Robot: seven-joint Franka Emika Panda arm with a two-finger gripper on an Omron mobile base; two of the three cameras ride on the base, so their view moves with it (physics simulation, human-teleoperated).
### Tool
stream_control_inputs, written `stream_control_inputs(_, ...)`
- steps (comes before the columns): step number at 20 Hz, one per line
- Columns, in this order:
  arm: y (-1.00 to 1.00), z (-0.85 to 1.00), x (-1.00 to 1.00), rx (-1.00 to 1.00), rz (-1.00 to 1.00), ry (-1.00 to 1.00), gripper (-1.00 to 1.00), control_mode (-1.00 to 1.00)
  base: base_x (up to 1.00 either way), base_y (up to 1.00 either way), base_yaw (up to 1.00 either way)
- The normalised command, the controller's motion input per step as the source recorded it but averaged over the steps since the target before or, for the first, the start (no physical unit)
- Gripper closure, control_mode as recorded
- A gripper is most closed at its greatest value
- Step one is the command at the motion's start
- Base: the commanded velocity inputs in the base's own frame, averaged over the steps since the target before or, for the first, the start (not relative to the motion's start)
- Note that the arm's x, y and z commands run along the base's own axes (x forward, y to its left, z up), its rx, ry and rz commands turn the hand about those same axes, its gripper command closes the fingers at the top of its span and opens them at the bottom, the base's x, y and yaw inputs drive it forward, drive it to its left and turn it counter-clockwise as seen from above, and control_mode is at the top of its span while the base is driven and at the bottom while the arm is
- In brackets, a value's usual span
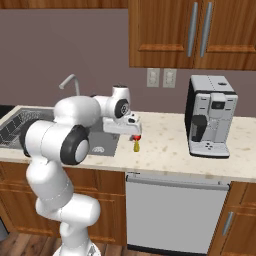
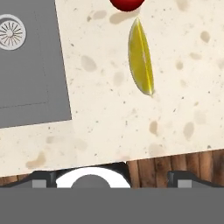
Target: Put the tomato and lemon wedge in the pan. Then turn on the rear right burner and set the heat to medium.
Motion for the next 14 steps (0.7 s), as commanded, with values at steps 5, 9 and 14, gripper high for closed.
stream_control_inputs(5, -0.22, -0.32, 0.42, 0.0, 0.0, 0.03, -1.0, -1.0, 0.0, 0.0, 0.0)
stream_control_inputs(9, -0.17, -0.04, 0.56, 0.0, 0.0, 0.04, -1.0, -1.0, 0.0, 0.0, 0.0)
stream_control_inputs(14, -0.1, 0.0, 0.56, 0.0, 0.01, 0.05, -1.0, -1.0, 0.0, 0.0, 0.0)
